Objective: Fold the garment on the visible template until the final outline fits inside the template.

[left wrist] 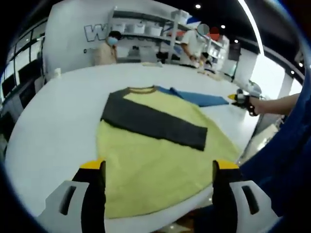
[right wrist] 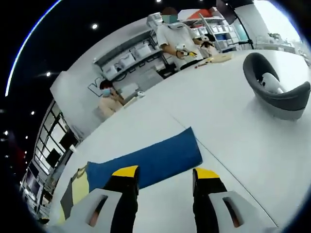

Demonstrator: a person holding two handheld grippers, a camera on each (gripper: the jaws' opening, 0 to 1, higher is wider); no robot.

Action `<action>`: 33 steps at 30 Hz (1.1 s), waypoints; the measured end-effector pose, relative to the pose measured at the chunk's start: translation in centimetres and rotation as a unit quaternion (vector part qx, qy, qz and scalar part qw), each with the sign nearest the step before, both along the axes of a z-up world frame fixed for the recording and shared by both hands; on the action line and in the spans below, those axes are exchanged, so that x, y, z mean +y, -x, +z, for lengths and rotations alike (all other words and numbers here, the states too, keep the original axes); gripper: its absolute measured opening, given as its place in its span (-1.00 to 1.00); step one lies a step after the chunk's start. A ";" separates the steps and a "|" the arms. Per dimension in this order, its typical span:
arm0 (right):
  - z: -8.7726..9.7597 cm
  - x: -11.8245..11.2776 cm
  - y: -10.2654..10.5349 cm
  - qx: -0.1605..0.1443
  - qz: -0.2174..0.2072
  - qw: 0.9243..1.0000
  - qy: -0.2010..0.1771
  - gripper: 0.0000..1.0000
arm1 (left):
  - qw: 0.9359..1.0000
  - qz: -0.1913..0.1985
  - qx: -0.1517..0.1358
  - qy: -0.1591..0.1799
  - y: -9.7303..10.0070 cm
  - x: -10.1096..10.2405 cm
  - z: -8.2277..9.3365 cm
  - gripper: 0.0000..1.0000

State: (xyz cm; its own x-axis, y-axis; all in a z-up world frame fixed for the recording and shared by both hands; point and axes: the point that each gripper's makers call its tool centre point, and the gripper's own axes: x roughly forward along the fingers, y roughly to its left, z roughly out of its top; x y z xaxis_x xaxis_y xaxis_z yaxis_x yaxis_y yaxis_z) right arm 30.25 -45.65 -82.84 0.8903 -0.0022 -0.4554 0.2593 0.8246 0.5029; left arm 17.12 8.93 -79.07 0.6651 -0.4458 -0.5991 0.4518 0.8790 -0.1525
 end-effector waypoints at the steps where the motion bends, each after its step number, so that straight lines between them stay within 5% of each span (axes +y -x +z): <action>1: -0.2 -0.3 -0.2 0.001 -0.004 1.000 -0.004 -0.15 | 1.000 0.000 0.000 0.000 0.0 0.0 0.0 0.76; 23: -1.2 -1.7 -4.1 -0.012 -0.012 1.000 0.016 -0.29 | 1.000 0.024 0.006 -0.013 0.6 -0.1 -0.2 0.74; 33: -0.5 -2.2 -5.3 -0.042 0.010 0.999 0.029 -0.09 | 0.999 0.022 0.011 -0.021 0.9 0.0 -0.6 0.73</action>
